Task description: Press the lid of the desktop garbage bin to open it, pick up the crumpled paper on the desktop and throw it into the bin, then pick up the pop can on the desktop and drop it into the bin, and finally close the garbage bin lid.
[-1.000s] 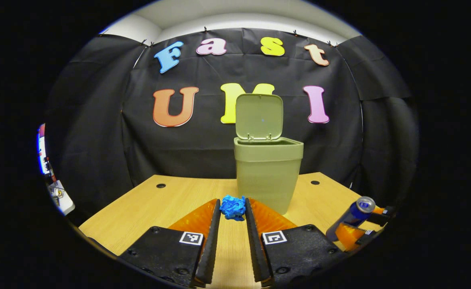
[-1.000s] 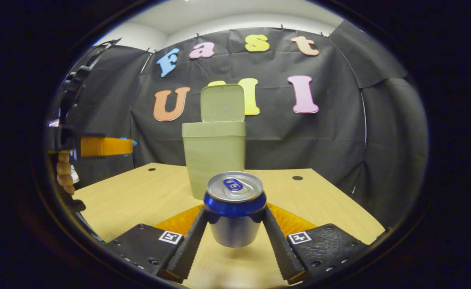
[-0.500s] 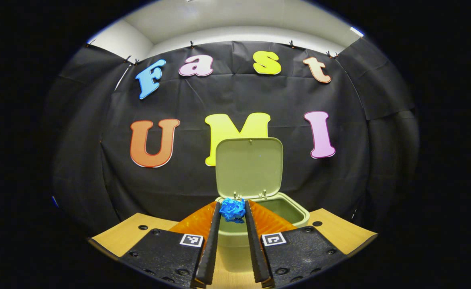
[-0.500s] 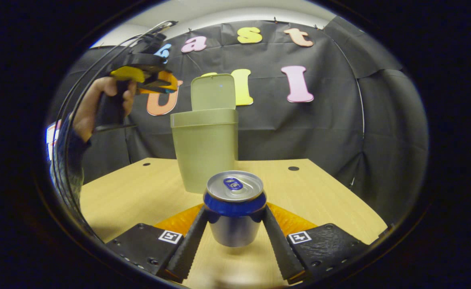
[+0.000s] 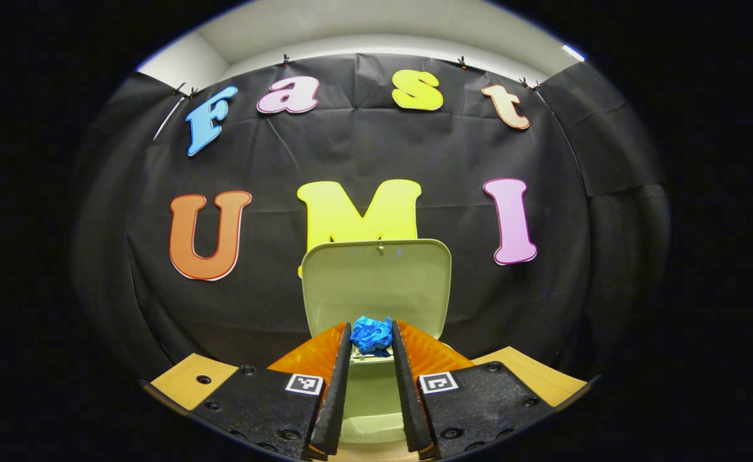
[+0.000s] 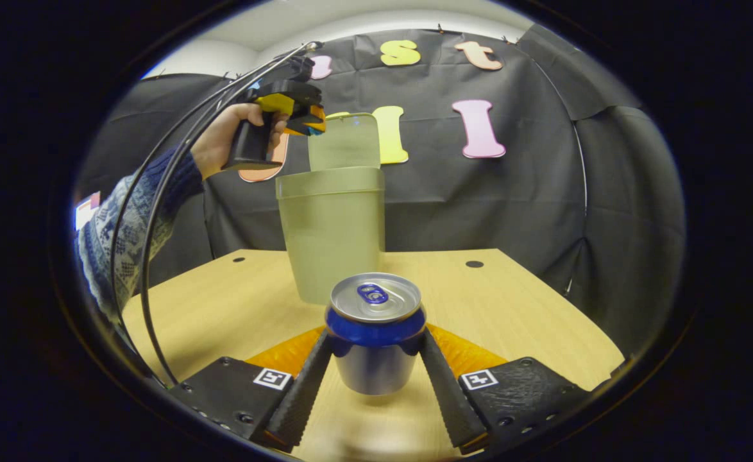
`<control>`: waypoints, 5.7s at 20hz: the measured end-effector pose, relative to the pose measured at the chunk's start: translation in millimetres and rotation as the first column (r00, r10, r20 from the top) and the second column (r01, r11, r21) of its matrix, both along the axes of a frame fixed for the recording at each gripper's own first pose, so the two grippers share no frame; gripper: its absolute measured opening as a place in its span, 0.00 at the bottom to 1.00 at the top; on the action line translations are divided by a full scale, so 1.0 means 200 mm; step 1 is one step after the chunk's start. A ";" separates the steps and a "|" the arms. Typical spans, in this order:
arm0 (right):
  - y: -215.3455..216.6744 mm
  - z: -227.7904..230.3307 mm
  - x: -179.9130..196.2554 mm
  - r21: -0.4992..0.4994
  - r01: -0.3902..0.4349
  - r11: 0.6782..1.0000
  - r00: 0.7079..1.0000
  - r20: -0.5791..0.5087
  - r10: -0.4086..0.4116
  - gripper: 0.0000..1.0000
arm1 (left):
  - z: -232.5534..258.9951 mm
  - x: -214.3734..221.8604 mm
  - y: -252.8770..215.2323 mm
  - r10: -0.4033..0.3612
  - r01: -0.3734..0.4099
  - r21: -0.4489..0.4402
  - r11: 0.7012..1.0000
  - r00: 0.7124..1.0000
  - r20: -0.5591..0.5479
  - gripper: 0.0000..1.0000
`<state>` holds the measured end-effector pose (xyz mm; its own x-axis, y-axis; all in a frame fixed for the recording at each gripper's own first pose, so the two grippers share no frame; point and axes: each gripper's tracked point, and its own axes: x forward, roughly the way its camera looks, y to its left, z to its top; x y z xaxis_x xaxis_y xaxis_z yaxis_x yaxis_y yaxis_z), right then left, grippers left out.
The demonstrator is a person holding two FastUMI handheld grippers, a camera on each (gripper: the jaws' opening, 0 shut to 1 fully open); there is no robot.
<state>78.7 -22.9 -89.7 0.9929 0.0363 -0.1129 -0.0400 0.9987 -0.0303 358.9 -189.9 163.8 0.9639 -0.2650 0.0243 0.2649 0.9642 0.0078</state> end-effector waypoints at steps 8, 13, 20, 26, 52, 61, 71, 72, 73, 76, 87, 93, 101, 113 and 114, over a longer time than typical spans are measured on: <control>0.00 0.00 0.00 0.008 0.005 1.000 1.000 -0.004 -0.005 0.81 | -0.12 0.02 -0.02 -0.013 0.011 -0.020 1.000 0.997 -0.076 0.50; 0.00 -0.01 -0.01 -0.002 0.014 1.000 1.000 -0.010 -0.014 0.81 | -0.17 -0.07 -0.02 -0.029 0.029 0.000 1.000 0.990 -0.140 0.84; 0.06 -0.03 -0.11 -0.025 0.000 1.000 1.000 0.003 0.000 0.82 | -0.20 -0.34 0.08 -0.026 0.023 -0.022 0.999 0.987 -0.157 0.96; 0.12 -0.01 -0.24 -0.037 -0.004 0.999 1.000 0.027 0.005 0.81 | -0.27 -0.63 0.20 -0.003 0.001 -0.017 1.000 0.989 -0.151 1.00; 0.35 1.09 -0.05 -0.078 0.025 0.997 0.986 0.164 -0.012 0.80 | -0.88 -1.43 0.93 0.126 -0.135 -0.065 0.989 0.983 -0.135 0.97; 0.58 1.52 0.44 -0.106 0.030 0.994 0.983 0.181 -0.011 0.80 | -0.91 -1.38 0.96 0.053 -0.067 -0.117 0.991 0.992 -0.117 0.97; 0.69 1.44 1.13 -0.078 0.037 0.996 0.990 0.136 -0.026 0.82 | -0.92 -1.36 0.95 0.044 -0.055 -0.102 0.993 0.993 -0.108 1.00; 0.68 1.43 1.18 -0.067 0.043 0.997 0.990 0.135 -0.033 0.81 | -0.92 -1.35 0.96 0.050 -0.060 -0.099 0.993 0.993 -0.104 0.97; 0.66 1.41 1.23 -0.054 0.056 0.997 0.992 0.116 -0.050 0.80 | -0.92 -1.36 0.95 0.047 -0.057 -0.099 0.993 0.994 -0.100 0.97; 0.63 1.38 1.32 -0.019 0.081 0.997 0.993 0.082 -0.079 0.81 | -0.91 -1.36 0.94 0.041 -0.050 -0.103 0.993 0.995 -0.086 0.97; 0.77 1.40 1.30 -0.114 0.042 0.993 0.996 0.085 -0.033 0.87 | -0.99 -1.32 0.92 0.016 -0.030 -0.101 0.994 0.991 -0.132 0.97; 0.78 1.63 1.15 -0.176 0.077 0.981 0.982 0.184 -0.044 0.94 | -1.02 -1.30 0.93 0.013 -0.032 -0.119 0.992 0.987 -0.160 0.97; 0.78 1.97 1.13 -0.160 0.128 0.979 0.970 0.225 -0.090 0.92 | -1.04 -1.28 0.96 0.046 -0.062 -0.091 0.994 0.984 -0.170 0.98; 0.73 2.23 1.66 -0.119 0.168 0.979 0.974 0.175 -0.146 0.96 | -1.12 -1.25 0.97 0.073 -0.086 -0.059 0.995 0.979 -0.191 0.98; 0.71 2.23 1.70 -0.117 0.177 0.977 0.973 0.172 -0.156 0.94 | -1.14 -1.23 0.98 0.078 -0.092 -0.061 0.994 0.976 -0.202 0.98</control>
